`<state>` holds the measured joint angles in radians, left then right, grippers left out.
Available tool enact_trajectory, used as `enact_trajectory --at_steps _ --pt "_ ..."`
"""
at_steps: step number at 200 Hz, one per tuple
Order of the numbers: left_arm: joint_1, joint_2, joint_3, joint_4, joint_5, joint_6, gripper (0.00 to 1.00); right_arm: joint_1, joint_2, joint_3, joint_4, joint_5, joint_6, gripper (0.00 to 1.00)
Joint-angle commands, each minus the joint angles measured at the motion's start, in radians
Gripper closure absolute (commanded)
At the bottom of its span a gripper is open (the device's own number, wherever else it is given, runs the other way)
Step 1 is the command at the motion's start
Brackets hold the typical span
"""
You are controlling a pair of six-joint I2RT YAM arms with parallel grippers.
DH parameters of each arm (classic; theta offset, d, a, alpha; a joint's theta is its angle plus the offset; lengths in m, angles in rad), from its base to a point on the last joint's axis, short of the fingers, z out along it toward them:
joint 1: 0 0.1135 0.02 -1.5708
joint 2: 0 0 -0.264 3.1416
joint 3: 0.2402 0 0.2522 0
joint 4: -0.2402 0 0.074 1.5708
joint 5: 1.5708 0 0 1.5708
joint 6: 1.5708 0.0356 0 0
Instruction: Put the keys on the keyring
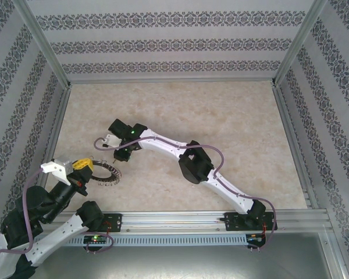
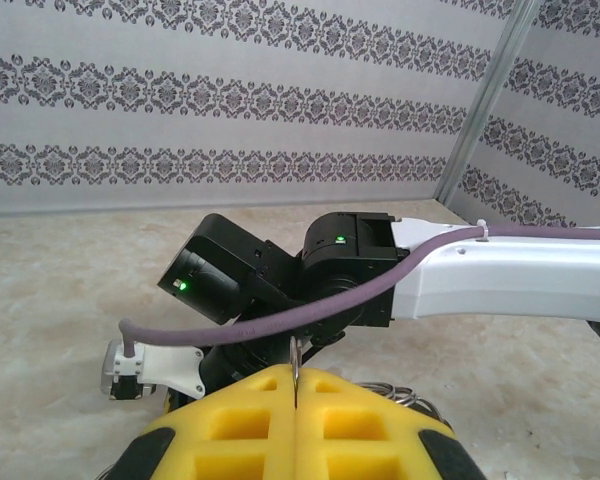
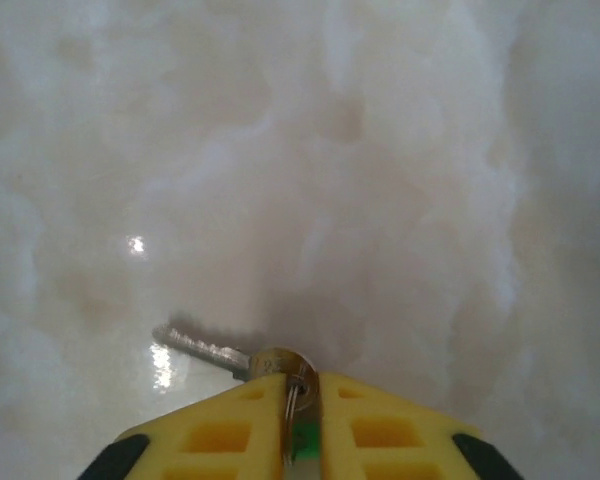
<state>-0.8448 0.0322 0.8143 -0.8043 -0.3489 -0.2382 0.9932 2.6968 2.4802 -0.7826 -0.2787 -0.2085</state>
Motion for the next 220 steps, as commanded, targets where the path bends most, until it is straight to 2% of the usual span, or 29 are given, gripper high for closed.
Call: enact_trajectory --at_steps 1,31,64,100,124,149,208,220 --pt "-0.013 -0.017 0.01 -0.008 -0.002 0.021 1.0 0.008 -0.039 -0.078 -0.016 -0.015 0.016 0.88" --pt "-0.013 -0.019 0.013 -0.014 -0.004 0.021 1.0 -0.012 -0.121 -0.225 0.063 -0.01 0.046 1.0" --pt "-0.013 -0.019 0.005 -0.011 -0.002 0.019 1.0 -0.05 -0.247 -0.422 0.159 -0.007 0.061 1.0" --pt "-0.013 -0.009 -0.004 -0.005 0.005 0.025 1.0 -0.106 -0.511 -0.837 0.356 0.056 0.101 1.0" --pt "-0.013 0.029 -0.021 0.019 0.037 0.037 1.0 -0.151 -0.704 -1.138 0.493 0.136 0.187 1.0" --pt "-0.011 0.11 -0.041 0.085 0.103 0.05 1.0 -0.182 -0.85 -1.371 0.605 0.2 0.293 1.0" --pt "-0.012 0.304 -0.088 0.26 0.255 0.061 1.0 -0.192 -1.003 -1.668 0.792 0.358 0.506 1.0" --pt "-0.013 0.329 -0.09 0.28 0.272 0.063 1.0 -0.192 -1.034 -1.702 0.812 0.371 0.526 0.95"
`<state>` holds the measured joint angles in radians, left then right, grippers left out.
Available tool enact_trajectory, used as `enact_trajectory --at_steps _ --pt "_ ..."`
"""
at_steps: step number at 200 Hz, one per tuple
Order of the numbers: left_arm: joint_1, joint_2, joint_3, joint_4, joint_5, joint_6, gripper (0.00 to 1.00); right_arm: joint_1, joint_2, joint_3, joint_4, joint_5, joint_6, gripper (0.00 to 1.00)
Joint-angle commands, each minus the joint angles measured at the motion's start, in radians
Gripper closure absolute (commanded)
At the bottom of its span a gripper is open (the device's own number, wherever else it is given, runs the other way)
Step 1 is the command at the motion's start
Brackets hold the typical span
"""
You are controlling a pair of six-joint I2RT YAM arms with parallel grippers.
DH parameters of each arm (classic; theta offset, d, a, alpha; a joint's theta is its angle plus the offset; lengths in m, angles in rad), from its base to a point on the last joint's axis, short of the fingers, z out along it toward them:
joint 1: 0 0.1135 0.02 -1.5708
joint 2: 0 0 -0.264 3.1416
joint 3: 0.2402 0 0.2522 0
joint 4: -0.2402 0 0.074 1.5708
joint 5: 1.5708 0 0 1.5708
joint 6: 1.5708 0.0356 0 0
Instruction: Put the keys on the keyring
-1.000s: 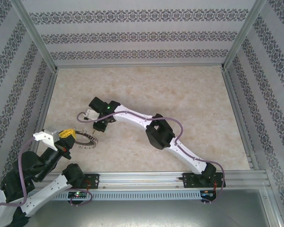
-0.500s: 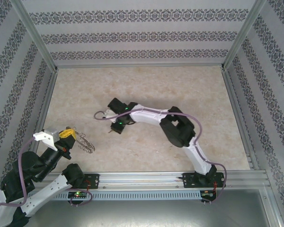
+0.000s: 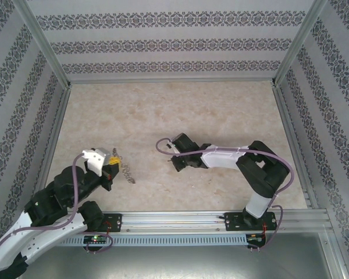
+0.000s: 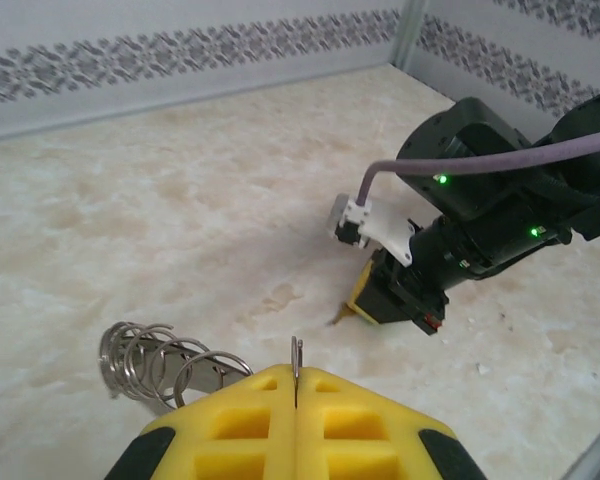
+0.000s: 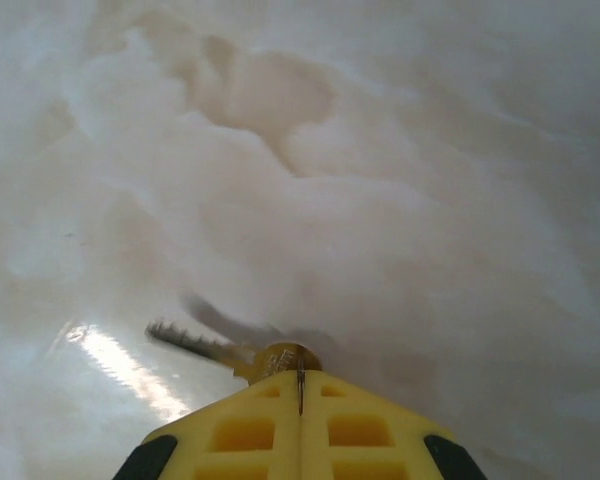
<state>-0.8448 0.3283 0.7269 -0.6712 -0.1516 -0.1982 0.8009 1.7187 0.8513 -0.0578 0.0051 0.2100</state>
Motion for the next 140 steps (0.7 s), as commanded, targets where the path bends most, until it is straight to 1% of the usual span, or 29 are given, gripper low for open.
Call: enact_trajectory --at_steps 1,20,39,59,74,83,104,113,130,140 --pt "-0.013 0.033 -0.004 0.149 0.076 0.023 1.0 0.001 -0.059 -0.076 0.088 0.088 0.11 0.95" --pt "-0.013 0.059 -0.008 0.169 0.092 0.028 1.0 0.0 -0.1 -0.099 0.066 0.087 0.118 0.86" --pt "-0.013 0.073 -0.009 0.176 0.104 0.032 1.0 -0.002 -0.15 -0.104 0.018 0.059 0.113 0.76" --pt "-0.013 0.076 -0.02 0.183 0.109 0.03 1.0 -0.005 -0.204 -0.068 -0.083 0.033 0.075 0.66" --pt "-0.011 0.077 -0.028 0.185 0.115 0.029 1.0 -0.028 -0.231 -0.017 -0.181 0.007 0.025 0.61" --pt "-0.01 0.078 -0.033 0.182 0.117 0.03 1.0 -0.054 -0.231 0.029 -0.252 -0.036 -0.015 0.6" --pt "-0.011 0.074 -0.047 0.179 0.128 0.029 1.0 -0.105 -0.199 0.147 -0.429 -0.077 -0.123 0.6" --pt "-0.011 0.07 -0.052 0.176 0.133 0.031 1.0 -0.122 -0.161 0.213 -0.516 -0.114 -0.179 0.6" --pt "-0.011 0.06 -0.061 0.172 0.15 0.034 1.0 -0.14 -0.066 0.342 -0.696 -0.145 -0.275 0.6" --pt "-0.011 0.053 -0.063 0.167 0.161 0.038 1.0 -0.15 -0.016 0.398 -0.763 -0.17 -0.313 0.6"
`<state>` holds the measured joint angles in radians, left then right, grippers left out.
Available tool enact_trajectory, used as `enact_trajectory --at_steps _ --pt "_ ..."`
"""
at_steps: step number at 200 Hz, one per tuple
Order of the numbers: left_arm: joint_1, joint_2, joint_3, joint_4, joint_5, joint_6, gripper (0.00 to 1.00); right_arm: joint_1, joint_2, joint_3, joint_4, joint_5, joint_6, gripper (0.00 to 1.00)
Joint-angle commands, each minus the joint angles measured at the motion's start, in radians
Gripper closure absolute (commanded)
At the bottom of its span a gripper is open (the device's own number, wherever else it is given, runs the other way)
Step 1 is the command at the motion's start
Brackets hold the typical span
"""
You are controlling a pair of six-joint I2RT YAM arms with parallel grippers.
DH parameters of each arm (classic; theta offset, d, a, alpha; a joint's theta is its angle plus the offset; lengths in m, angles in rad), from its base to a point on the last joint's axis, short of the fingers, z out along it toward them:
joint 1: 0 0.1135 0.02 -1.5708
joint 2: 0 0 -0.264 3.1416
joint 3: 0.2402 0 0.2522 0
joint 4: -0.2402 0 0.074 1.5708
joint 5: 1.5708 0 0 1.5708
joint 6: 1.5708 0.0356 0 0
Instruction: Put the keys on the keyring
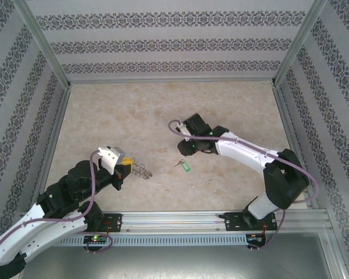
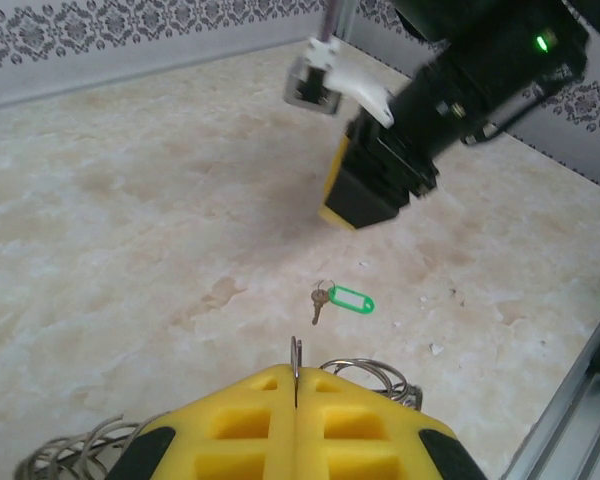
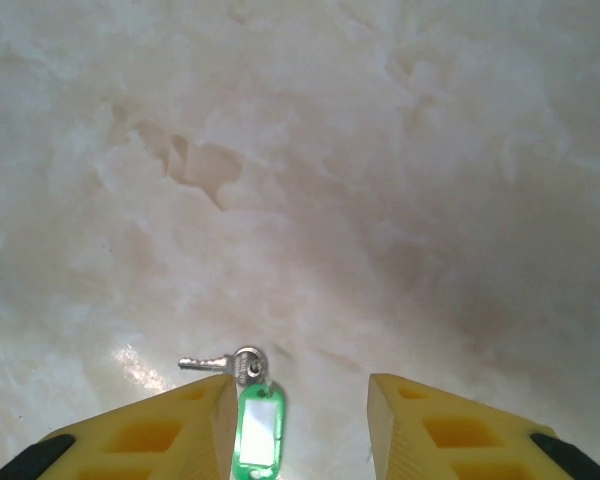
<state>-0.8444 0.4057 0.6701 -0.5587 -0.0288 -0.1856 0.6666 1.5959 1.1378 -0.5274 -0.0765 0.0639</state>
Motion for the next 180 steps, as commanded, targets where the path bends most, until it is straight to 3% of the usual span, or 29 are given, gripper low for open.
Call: enact_trajectory --at_steps 1,34,60,76,180 --pt "-0.012 -0.026 -0.006 0.053 0.039 0.025 1.0 -0.016 0.111 0.116 -0.299 -0.092 -0.17 0.6" --pt "-0.012 -0.041 -0.005 0.027 0.07 0.05 1.0 -0.034 0.253 0.274 -0.433 -0.16 -0.245 0.58" --pt "-0.012 -0.038 -0.003 0.022 0.078 0.064 1.0 -0.036 0.339 0.355 -0.49 -0.156 -0.271 0.47" --pt "-0.012 -0.035 -0.004 0.03 0.084 0.069 1.0 -0.038 0.369 0.37 -0.487 -0.17 -0.278 0.46" --pt "-0.012 -0.042 -0.009 0.031 0.092 0.066 1.0 -0.054 0.496 0.399 -0.487 -0.2 -0.308 0.61"
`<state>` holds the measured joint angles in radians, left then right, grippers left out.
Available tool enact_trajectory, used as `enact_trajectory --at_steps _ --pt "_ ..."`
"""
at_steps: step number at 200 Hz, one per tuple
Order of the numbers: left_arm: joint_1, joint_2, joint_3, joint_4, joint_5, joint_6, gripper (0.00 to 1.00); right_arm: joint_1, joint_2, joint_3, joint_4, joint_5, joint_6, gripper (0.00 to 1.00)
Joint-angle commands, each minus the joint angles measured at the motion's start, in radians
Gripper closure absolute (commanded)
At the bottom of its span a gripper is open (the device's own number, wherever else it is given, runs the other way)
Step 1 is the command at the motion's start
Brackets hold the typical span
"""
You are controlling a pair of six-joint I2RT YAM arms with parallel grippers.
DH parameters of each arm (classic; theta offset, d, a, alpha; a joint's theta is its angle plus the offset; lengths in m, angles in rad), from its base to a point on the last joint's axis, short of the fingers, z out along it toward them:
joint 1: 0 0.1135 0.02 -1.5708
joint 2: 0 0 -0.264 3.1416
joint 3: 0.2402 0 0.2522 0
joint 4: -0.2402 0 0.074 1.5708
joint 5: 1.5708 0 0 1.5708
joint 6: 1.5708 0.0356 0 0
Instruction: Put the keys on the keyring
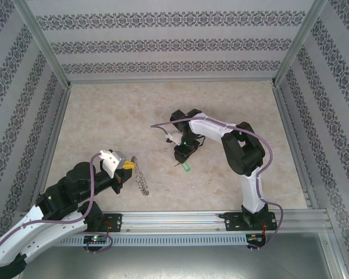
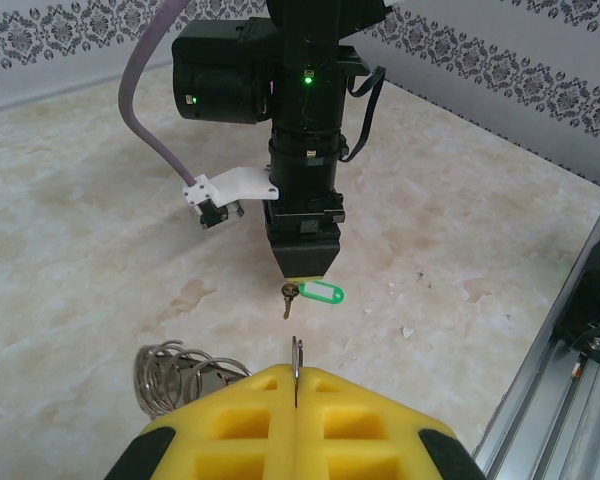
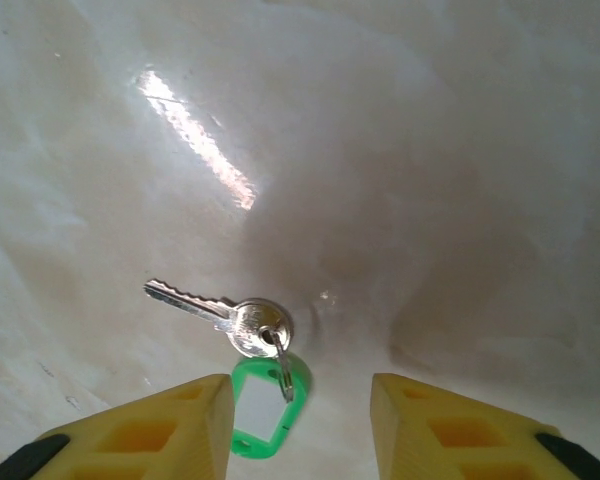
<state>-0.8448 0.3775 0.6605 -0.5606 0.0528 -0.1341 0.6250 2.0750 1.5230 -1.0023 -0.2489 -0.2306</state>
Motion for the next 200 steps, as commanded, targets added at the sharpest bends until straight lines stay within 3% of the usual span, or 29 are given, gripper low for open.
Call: enact_trajectory --at_steps 1,100,152,200 --pt "-0.011 -0.014 0.0 0.033 0.01 0.014 1.0 -0.013 0.017 0.014 -0.011 -0.029 -0.014 0.61" --pt "-0.011 -0.014 0.003 0.028 0.0 0.018 1.0 -0.008 0.048 0.02 0.002 -0.069 -0.013 0.76" --pt "-0.011 -0.015 0.001 0.026 -0.002 0.016 1.0 -0.001 0.044 0.026 0.006 -0.071 -0.013 0.78" --pt "-0.011 -0.02 0.004 0.024 -0.006 0.018 1.0 -0.001 0.04 0.02 -0.001 -0.064 -0.02 0.9"
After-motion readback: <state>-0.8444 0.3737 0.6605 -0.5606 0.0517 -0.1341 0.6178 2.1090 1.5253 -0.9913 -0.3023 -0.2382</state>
